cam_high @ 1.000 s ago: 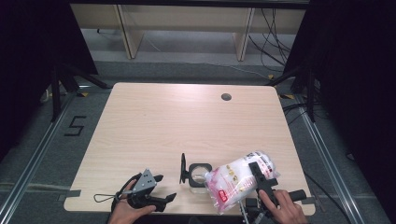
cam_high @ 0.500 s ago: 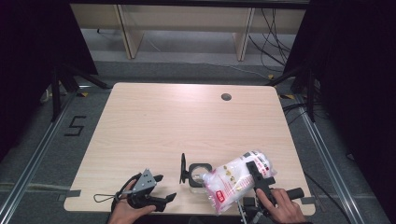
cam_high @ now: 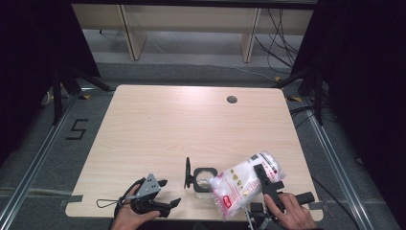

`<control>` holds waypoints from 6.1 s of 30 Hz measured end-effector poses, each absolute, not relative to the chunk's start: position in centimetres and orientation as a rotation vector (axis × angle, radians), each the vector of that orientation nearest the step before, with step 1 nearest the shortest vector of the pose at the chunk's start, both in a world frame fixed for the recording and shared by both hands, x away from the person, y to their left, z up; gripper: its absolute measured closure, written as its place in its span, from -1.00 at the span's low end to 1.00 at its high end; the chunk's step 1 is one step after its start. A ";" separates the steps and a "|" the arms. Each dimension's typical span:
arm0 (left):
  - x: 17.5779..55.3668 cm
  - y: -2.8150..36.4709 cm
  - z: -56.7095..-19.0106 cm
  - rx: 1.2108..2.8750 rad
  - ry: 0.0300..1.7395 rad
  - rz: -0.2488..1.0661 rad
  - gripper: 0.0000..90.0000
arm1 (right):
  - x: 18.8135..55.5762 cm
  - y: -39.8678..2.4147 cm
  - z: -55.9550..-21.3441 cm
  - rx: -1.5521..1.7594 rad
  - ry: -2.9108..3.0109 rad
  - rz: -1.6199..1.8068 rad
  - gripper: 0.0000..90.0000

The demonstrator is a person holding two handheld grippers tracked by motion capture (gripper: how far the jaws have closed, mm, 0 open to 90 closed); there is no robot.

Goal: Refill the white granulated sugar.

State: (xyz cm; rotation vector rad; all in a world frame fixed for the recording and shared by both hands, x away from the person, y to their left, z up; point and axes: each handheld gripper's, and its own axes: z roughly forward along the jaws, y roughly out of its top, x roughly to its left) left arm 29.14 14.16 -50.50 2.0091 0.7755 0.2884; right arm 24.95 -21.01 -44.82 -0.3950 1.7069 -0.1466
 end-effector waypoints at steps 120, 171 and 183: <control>29.1 14.2 -50.3 2.001 0.780 0.287 -0.57 | 24.7 -21.0 -43.1 -0.433 1.640 -0.146 -0.07; 29.0 14.1 -50.4 1.985 0.785 0.278 -0.57 | 24.8 -21.7 -42.7 -0.384 1.675 -0.108 -0.07; 29.0 14.1 -50.5 1.975 0.795 0.264 -0.57 | 24.8 -21.6 -42.5 -0.361 1.685 -0.078 -0.07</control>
